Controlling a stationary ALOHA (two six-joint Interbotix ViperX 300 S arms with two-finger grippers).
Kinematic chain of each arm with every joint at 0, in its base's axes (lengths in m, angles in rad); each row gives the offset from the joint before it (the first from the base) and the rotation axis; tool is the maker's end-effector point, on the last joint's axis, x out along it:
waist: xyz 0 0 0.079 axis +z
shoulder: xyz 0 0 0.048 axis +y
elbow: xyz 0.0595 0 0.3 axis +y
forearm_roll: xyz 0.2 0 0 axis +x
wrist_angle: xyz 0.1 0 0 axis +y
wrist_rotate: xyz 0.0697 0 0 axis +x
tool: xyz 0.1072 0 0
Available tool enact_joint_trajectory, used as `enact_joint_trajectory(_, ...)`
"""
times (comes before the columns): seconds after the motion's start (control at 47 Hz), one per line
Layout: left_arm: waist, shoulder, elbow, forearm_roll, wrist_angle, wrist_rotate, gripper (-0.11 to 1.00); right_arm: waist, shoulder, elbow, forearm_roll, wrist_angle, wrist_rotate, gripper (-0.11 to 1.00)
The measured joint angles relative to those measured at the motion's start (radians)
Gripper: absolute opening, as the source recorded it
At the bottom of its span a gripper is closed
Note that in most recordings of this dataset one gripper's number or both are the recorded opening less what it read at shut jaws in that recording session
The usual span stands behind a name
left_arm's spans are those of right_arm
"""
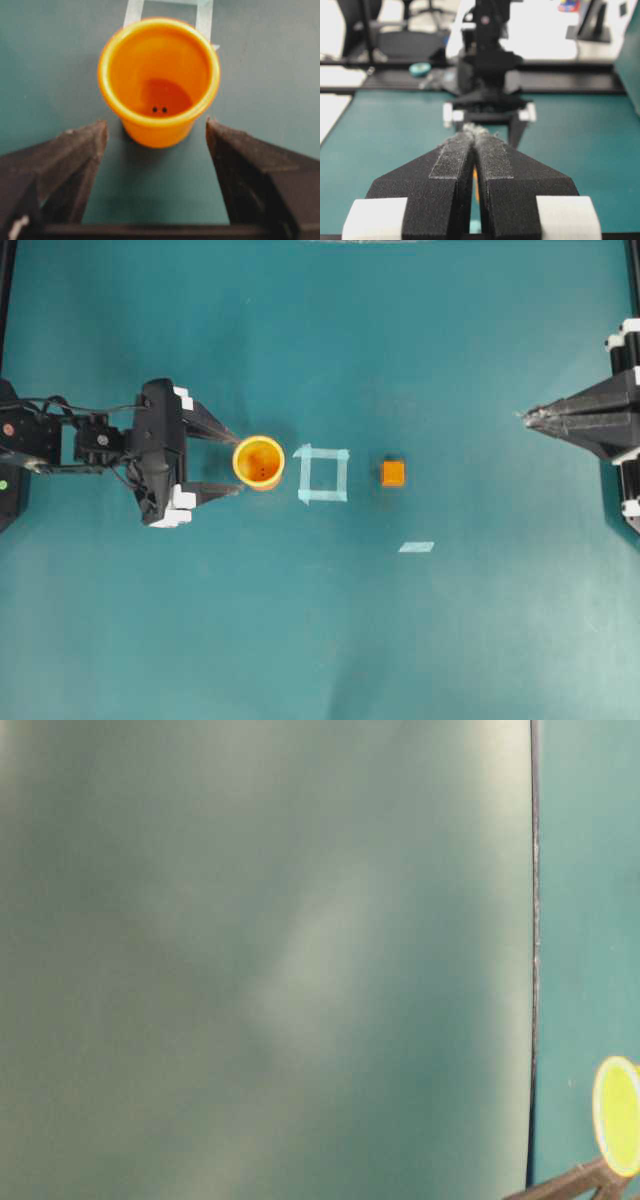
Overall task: Move the cup backward with left arm.
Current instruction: 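Move the open left gripper forward around the orange cup, then close the left gripper on the orange cup's side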
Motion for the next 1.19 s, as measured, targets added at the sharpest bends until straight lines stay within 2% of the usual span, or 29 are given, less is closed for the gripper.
enact_joint_trajectory(0.298,-0.018,0.057,-0.04,0.0,-0.002,0.0,0.77,0.002,0.0,0.0,0.0,0.0,0.002,0.0)
enact_joint_trajectory(0.935,-0.028,0.202,-0.117,0.0,-0.132,0.0,0.77,0.0,0.0,0.0,-0.002,0.009,0.002,0.0)
enact_joint_trajectory(1.063,-0.028,0.207,-0.118,0.0,-0.144,0.002,0.73,0.0,0.0,0.0,0.0,0.017,0.002,0.0)
enact_joint_trajectory(1.19,-0.026,0.207,-0.118,0.0,-0.147,0.006,0.65,0.0,0.002,0.0,0.0,0.018,0.002,0.0)
